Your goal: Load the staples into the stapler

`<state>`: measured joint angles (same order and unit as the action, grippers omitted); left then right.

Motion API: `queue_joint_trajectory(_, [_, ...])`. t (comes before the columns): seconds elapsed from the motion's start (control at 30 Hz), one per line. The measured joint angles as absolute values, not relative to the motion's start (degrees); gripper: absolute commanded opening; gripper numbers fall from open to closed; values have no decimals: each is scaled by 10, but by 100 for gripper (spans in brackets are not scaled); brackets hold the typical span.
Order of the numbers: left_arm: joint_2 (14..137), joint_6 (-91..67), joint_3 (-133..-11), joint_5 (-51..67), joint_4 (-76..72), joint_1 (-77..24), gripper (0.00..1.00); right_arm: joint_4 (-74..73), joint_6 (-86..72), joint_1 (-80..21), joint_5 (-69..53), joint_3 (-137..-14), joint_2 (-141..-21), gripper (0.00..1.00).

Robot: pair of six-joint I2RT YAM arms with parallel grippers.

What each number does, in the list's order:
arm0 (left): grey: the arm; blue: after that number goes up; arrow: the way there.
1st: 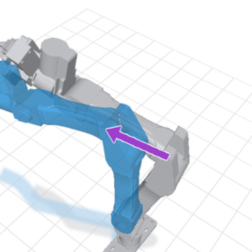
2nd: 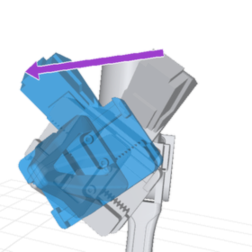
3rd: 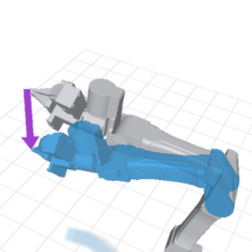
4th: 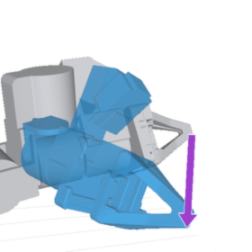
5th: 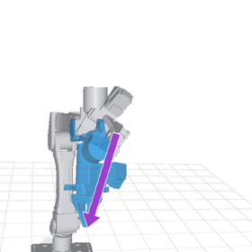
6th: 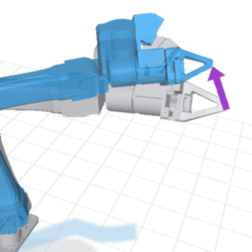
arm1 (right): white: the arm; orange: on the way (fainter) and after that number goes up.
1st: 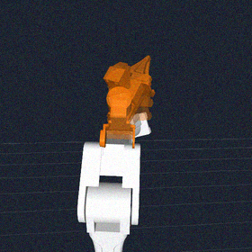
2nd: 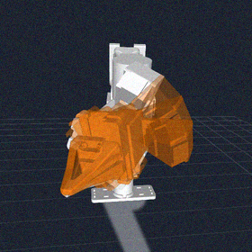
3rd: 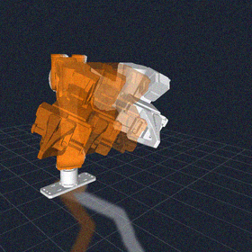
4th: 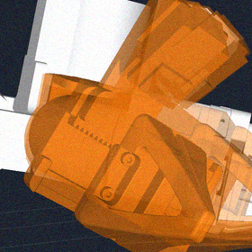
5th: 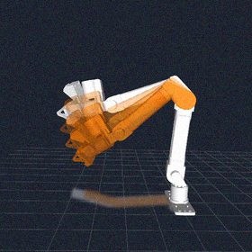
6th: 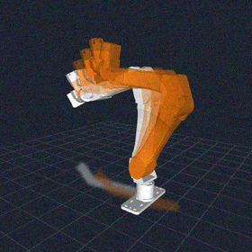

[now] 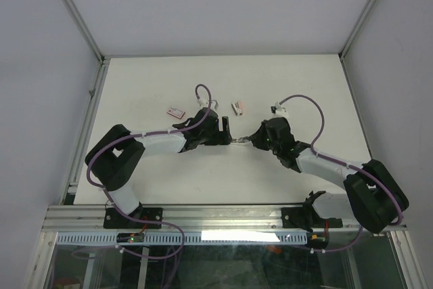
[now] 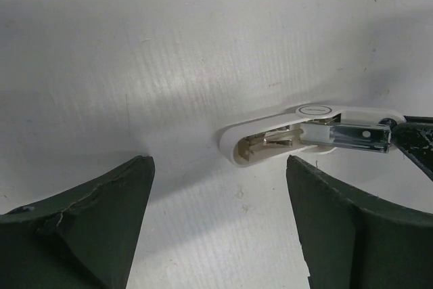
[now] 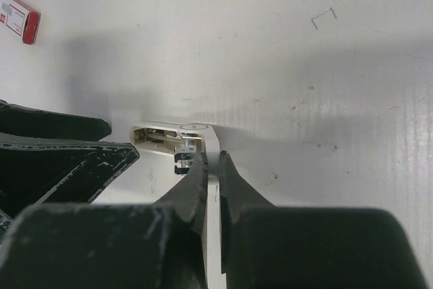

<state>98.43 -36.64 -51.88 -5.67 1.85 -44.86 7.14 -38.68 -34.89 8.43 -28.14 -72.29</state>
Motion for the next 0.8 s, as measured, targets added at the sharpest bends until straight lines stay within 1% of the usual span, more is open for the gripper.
queue_joint_trajectory(0.17, [982, -366, -513, -61, 13, -441, 84, 88, -408, -333, 75, -267, -723, 0])
queue_joint_trajectory(0.3, [978, -366, -507, -61, 4, -438, 90, 99, -430, -311, 55, -255, -723, 1])
queue_joint_trajectory(0.47, [955, -366, -486, -66, 7, -438, 98, 107, -450, -272, 19, -242, -728, 28])
queue_joint_trajectory(0.6, [913, -366, -463, -75, 22, -435, 99, 92, -451, -246, 12, -227, -728, 47])
queue_joint_trajectory(0.8, [819, -366, -453, -74, 25, -411, 99, 70, -449, -220, 12, -210, -687, 61])
